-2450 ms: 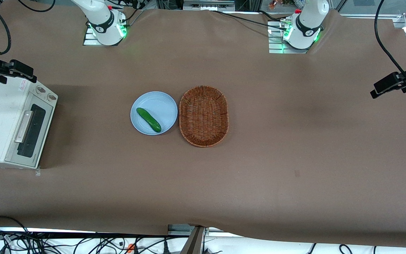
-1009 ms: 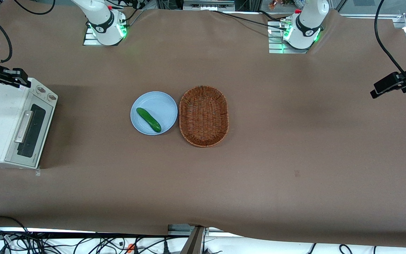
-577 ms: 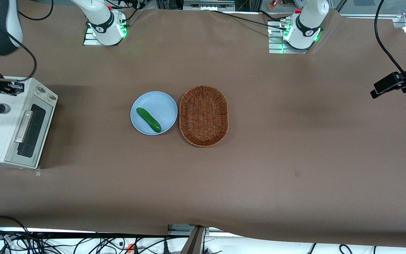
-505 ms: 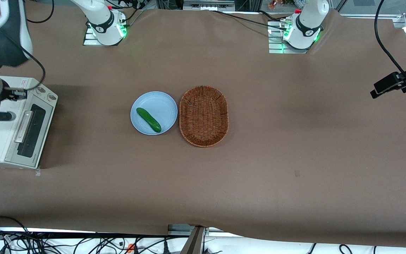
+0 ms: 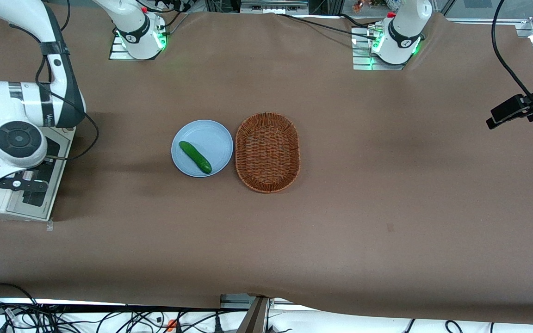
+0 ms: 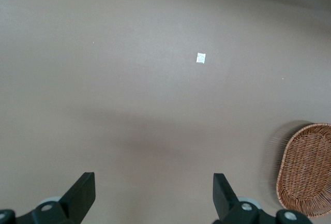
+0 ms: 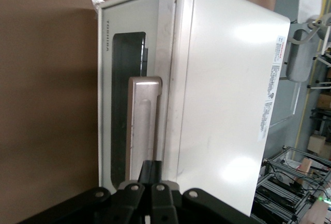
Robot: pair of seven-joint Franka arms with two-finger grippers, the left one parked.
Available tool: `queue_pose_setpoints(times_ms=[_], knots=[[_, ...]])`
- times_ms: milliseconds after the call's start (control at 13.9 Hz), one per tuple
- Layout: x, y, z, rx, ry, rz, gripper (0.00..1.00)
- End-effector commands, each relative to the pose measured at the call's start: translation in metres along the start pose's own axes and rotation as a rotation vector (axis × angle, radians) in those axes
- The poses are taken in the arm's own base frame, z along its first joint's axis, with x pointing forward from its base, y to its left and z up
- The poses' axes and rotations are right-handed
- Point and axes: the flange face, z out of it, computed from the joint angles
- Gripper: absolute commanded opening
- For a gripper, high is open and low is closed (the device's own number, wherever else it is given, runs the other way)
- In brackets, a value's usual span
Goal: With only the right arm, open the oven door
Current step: 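Move the right gripper down to the silver handle of the toaster oven door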
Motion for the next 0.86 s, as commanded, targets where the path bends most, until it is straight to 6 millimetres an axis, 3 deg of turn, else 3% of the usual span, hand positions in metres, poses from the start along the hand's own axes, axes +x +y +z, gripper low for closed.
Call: queue_pose_setpoints(times_ms=[0,793], knots=[[-0.009,-0.001,0.002,-0.047,0.029,0.020,0.00],[-0.003,-0.017,0.027,-0.077,0.019,0.007,0.00]])
